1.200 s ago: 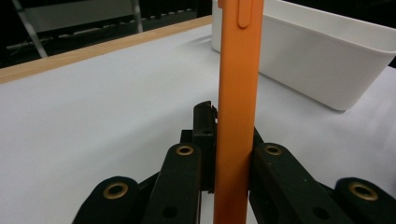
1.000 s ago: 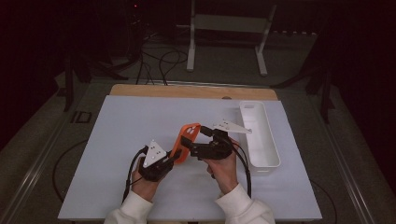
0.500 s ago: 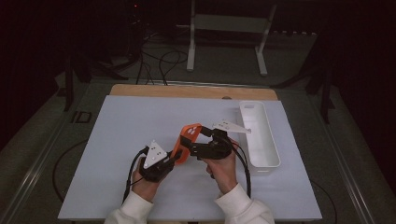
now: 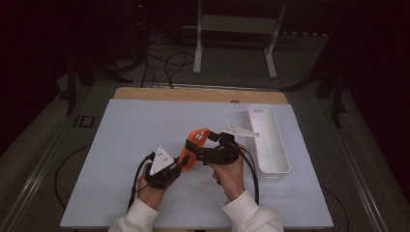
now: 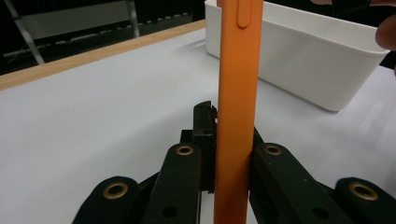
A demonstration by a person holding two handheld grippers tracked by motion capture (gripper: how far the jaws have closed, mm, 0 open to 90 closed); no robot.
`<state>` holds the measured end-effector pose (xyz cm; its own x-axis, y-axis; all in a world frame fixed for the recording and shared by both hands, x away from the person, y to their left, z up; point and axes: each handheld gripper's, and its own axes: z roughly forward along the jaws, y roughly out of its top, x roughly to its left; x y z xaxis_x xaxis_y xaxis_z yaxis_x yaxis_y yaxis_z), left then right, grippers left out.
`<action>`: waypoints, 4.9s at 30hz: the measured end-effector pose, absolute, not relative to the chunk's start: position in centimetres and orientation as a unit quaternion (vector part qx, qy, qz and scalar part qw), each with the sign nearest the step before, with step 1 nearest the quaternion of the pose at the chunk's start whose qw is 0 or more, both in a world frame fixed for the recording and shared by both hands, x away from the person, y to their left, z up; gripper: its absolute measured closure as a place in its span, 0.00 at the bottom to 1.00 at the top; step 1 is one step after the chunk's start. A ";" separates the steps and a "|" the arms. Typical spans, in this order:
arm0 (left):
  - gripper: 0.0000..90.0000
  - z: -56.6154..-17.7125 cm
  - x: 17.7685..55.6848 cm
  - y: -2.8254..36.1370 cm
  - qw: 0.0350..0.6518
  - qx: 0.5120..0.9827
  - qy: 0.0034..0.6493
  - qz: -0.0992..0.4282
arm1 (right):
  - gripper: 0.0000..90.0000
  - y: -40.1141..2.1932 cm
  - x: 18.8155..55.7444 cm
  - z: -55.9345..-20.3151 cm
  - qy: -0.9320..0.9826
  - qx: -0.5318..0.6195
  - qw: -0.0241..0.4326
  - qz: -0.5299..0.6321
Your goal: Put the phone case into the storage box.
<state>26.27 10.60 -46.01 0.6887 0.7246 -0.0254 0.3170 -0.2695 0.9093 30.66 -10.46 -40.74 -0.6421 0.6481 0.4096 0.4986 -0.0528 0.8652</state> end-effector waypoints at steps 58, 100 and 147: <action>0.33 -46.3 26.5 10.1 0.494 0.771 0.349 0.200 | 0.18 -9.5 29.3 -40.4 0.694 0.400 0.130 0.585; 0.00 -45.2 27.3 12.5 0.494 0.765 0.362 0.200 | 0.18 -10.4 30.4 -38.9 0.688 0.404 0.175 0.577; 0.00 -44.6 27.9 16.3 0.489 0.759 0.374 0.209 | 0.18 -12.0 32.9 -38.0 0.680 0.421 0.223 0.558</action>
